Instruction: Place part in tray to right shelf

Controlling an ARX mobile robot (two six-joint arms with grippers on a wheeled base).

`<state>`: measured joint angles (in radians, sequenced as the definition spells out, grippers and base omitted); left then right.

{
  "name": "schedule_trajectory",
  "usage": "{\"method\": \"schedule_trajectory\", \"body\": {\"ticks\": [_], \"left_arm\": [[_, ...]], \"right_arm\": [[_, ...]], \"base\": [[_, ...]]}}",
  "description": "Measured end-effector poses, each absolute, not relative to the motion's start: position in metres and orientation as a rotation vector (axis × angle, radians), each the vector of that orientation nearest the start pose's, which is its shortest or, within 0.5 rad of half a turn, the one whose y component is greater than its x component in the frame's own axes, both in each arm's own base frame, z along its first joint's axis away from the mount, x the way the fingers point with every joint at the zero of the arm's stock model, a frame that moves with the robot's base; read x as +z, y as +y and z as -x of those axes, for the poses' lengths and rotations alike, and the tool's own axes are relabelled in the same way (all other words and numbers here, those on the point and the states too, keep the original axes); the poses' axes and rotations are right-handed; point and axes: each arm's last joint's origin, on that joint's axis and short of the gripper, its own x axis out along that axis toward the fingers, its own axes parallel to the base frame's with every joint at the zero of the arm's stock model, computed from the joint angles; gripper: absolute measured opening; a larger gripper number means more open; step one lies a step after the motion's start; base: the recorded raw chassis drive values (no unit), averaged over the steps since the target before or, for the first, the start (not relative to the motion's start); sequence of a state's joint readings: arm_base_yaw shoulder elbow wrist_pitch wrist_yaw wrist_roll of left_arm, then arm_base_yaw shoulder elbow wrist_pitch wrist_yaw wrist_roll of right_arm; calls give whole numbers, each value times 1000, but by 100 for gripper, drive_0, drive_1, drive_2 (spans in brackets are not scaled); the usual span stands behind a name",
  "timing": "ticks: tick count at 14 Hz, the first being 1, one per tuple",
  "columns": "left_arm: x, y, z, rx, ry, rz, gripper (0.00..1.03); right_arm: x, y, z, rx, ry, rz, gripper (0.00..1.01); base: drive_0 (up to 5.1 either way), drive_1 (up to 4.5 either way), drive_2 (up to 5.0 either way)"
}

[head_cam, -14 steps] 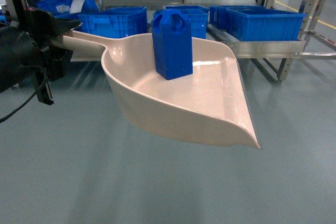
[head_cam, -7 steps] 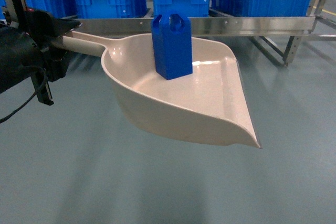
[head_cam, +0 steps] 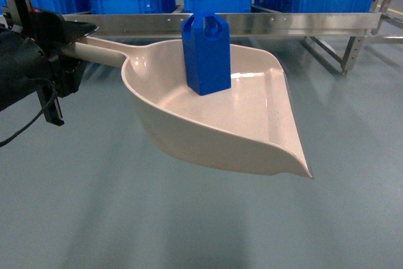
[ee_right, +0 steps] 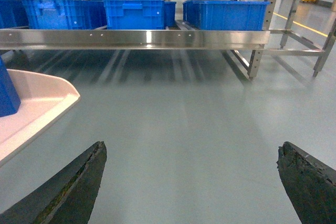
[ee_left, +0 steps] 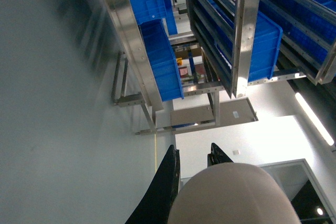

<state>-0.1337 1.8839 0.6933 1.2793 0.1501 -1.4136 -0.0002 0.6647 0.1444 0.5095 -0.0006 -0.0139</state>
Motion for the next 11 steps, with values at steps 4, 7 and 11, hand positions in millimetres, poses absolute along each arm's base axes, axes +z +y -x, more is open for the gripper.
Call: {"method": "schedule_trajectory", "body": {"ticks": [4, 7, 11], "left_arm": [[158, -50, -340, -297, 127, 1401, 13], [158, -51, -340, -303, 132, 1401, 13], [158, -49, -340, -299, 126, 1401, 13]], "right_arm": [[195, 0, -151, 0, 12, 14, 98], [195, 0, -151, 0, 11, 14, 98], [196, 0, -151, 0, 7, 14, 98]], "base": [[0, 0, 0], [27, 27, 27], [81, 81, 81]]}}
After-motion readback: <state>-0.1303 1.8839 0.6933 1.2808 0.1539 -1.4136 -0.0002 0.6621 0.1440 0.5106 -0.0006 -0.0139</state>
